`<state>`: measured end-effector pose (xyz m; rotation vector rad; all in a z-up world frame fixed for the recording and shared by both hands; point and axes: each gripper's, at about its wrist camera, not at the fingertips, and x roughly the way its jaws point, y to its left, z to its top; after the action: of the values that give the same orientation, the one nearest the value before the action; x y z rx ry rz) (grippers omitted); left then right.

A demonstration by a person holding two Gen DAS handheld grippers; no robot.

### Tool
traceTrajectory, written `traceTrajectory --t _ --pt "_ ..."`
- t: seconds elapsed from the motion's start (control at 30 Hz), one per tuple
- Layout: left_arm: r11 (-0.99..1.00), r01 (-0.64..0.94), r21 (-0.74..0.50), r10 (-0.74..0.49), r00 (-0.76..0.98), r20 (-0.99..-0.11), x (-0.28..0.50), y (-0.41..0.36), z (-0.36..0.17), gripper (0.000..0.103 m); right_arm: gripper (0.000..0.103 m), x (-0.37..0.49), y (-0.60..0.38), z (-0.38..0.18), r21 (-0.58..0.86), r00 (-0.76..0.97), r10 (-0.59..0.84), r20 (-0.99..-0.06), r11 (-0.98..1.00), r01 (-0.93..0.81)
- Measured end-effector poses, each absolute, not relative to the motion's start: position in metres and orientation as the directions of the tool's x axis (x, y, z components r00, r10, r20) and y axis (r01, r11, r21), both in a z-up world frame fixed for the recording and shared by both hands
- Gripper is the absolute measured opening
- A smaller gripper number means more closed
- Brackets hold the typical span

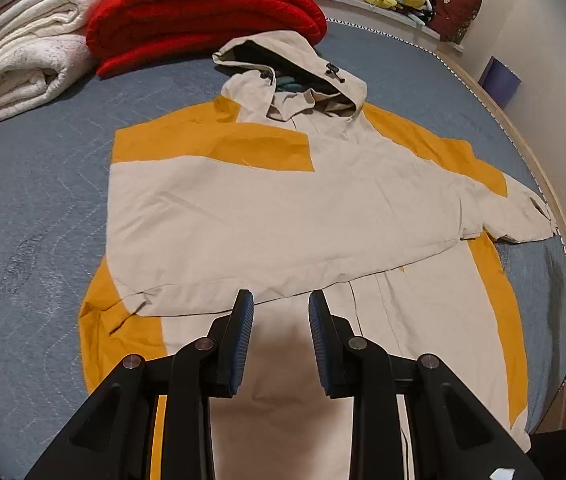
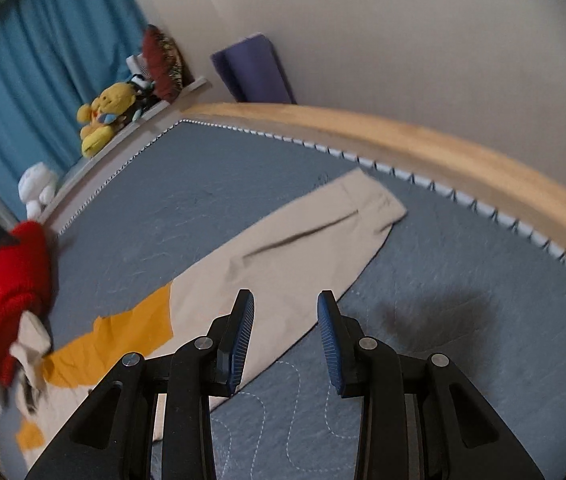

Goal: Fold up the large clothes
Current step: 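Grasp the other sleeve cuff with the right tool, then fold the held sleeve across the jacket body with the right tool, release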

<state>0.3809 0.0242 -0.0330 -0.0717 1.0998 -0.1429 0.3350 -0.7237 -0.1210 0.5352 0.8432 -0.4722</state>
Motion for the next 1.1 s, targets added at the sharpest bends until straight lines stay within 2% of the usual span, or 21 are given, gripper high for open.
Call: traceTrajectory --t 0.23,0.5,0.77,0.8,0.83,0.93,1.0,1.1 --pt "0.988 0.074 -0.136 -0.154 0.431 -0.889 0.393 0.024 -0.044 0.026 0.036 0.341 -0.751 -0.174 0.300 0.536 -0.132 -0.834 0.706 0.641" --pt "0.988 0.053 -0.142 -0.151 0.423 -0.894 0.403 0.030 -0.050 0.026 0.035 0.358 -0.777 -0.238 0.415 0.521 -0.015 -0.854 0.585 0.697" --pt "0.988 0.054 -0.147 -0.155 0.425 -0.892 0.404 0.035 -0.049 0.026 0.035 0.368 -0.788 -0.254 0.474 0.582 -0.075 -0.809 0.503 0.723" --pt "0.988 0.052 -0.147 -0.155 0.428 -0.890 0.404 0.035 -0.048 0.026 0.033 0.370 -0.791 -0.254 0.477 0.583 -0.083 -0.809 0.487 0.732" --pt "0.988 0.051 -0.148 -0.156 0.431 -0.889 0.404 0.036 -0.047 0.026 0.024 0.371 -0.794 -0.254 0.474 0.578 -0.091 -0.811 0.476 0.741" --pt "0.987 0.049 -0.152 -0.158 0.439 -0.884 0.403 0.040 -0.042 0.026 0.011 0.377 -0.799 -0.249 0.450 0.559 -0.123 -0.820 0.467 0.762" --pt "0.987 0.045 -0.156 -0.159 0.447 -0.880 0.403 0.044 -0.038 0.026 0.005 0.386 -0.793 -0.232 0.419 0.561 -0.156 -0.813 0.513 0.749" --pt "0.984 0.026 -0.174 -0.166 0.462 -0.871 0.403 0.053 -0.030 0.026 0.004 0.399 -0.773 -0.198 0.413 0.606 -0.169 -0.777 0.589 0.694"
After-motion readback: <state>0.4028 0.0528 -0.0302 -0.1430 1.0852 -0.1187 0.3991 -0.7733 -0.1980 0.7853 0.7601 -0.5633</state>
